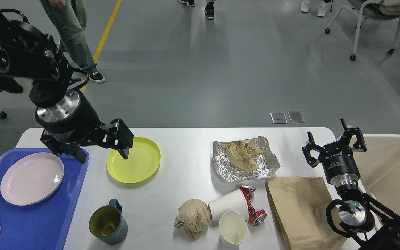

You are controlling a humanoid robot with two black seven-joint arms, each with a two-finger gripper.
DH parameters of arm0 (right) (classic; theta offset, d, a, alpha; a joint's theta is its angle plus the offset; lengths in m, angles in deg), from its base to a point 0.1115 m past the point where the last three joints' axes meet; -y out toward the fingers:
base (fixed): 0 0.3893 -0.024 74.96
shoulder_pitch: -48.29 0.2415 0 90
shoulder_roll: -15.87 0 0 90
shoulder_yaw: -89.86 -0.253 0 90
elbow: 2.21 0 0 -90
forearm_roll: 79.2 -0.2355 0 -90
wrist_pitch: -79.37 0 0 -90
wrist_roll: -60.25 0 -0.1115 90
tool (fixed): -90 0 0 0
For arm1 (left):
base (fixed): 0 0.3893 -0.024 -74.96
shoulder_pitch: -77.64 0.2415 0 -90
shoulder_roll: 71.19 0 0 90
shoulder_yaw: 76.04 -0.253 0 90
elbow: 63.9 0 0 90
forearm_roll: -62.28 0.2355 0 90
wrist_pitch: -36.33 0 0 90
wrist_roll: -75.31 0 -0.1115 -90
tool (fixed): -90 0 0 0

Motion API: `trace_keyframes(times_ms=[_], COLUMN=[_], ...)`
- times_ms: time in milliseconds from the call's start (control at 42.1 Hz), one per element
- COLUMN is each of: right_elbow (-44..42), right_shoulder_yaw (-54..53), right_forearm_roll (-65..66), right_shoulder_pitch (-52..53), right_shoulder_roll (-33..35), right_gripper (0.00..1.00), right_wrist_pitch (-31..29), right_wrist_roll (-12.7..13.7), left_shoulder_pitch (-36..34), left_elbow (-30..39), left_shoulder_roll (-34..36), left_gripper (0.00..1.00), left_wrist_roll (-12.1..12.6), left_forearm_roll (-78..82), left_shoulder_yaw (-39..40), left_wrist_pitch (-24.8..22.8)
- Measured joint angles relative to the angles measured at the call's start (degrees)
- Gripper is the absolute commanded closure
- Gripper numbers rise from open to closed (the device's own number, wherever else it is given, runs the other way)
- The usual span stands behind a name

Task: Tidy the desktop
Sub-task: 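Lower the left gripper down toward the dark teal mug, then close the left gripper around the dark teal mug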

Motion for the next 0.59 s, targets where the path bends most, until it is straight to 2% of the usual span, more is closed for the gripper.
trace_keyframes(times_ms=[95,238,285,404,594], right_elbow=[0.0,0.0,0.0,0.0,0.0], right_shoulder_yaw=[0.0,0.0,0.0,0.0,0.0], right_forearm_roll=[0.0,0.0,0.0,0.0,0.0], right_shoulder_pitch=[0.0,0.0,0.0,0.0,0.0], right_shoulder_roll=[0.0,0.0,0.0,-0.1,-0.1], right_gripper=[0.0,0.0,0.0,0.0,0.0], right_wrist_pitch=[0.0,0.0,0.0,0.0,0.0], right_wrist_roll=[0.0,0.0,0.0,0.0,0.0], left_shoulder_pitch=[5.2,16.2,18.6,26.7,36.2], left_elbow=[0.1,-0.5,-0.8,-3.4,-6.2], left_shoulder_roll=[1.8,8.9,10.5,13.8,13.4], left_gripper=[0.06,0.06,0.07,0.06,0.08], left_wrist_roll=[1.7,6.5,7.1,7.7,7.7], left_forearm_roll=[2.0,8.2,10.0,14.7,15.8], left_shoulder_yaw=[1.2,5.6,6.5,8.5,10.7], left_wrist_pitch=[3.4,11.3,13.2,17.5,22.7])
